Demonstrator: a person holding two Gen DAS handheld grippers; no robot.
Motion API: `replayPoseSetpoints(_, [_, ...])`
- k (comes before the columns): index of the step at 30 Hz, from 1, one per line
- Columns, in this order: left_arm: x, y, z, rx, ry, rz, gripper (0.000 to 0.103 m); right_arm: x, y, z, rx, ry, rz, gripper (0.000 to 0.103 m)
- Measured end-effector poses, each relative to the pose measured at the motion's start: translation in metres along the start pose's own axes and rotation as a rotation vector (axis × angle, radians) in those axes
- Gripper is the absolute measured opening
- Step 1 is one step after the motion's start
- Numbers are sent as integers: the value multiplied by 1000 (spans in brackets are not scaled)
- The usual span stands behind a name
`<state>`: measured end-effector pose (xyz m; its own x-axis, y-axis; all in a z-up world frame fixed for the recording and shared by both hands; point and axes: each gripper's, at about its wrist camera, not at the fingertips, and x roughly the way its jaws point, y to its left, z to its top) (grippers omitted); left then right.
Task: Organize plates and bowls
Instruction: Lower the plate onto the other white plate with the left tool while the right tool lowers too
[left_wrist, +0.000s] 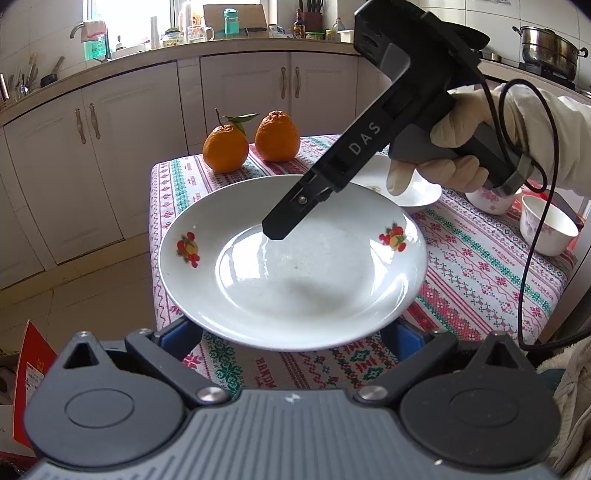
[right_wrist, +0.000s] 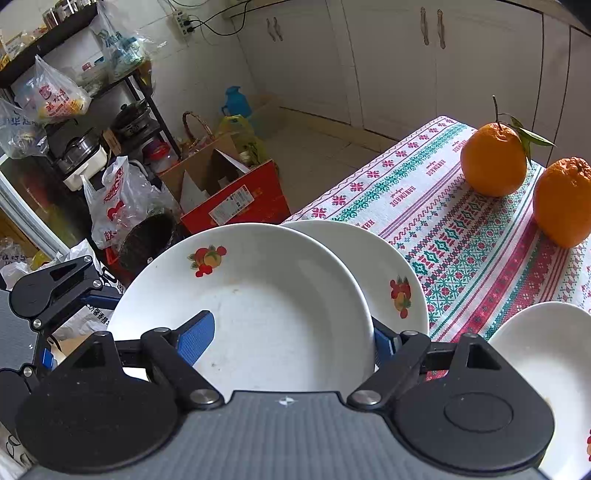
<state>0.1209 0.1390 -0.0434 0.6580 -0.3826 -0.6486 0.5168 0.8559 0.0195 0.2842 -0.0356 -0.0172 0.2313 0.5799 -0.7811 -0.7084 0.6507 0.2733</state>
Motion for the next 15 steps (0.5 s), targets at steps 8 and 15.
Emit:
replayPoseSetpoints(8, [2,4,1,-1,2,-1,102,10,-9,3,23,-2,1,89])
replayPoseSetpoints(15, [10,9,3,-6,5,-7,102,18,-16,3,37,7,-6,89])
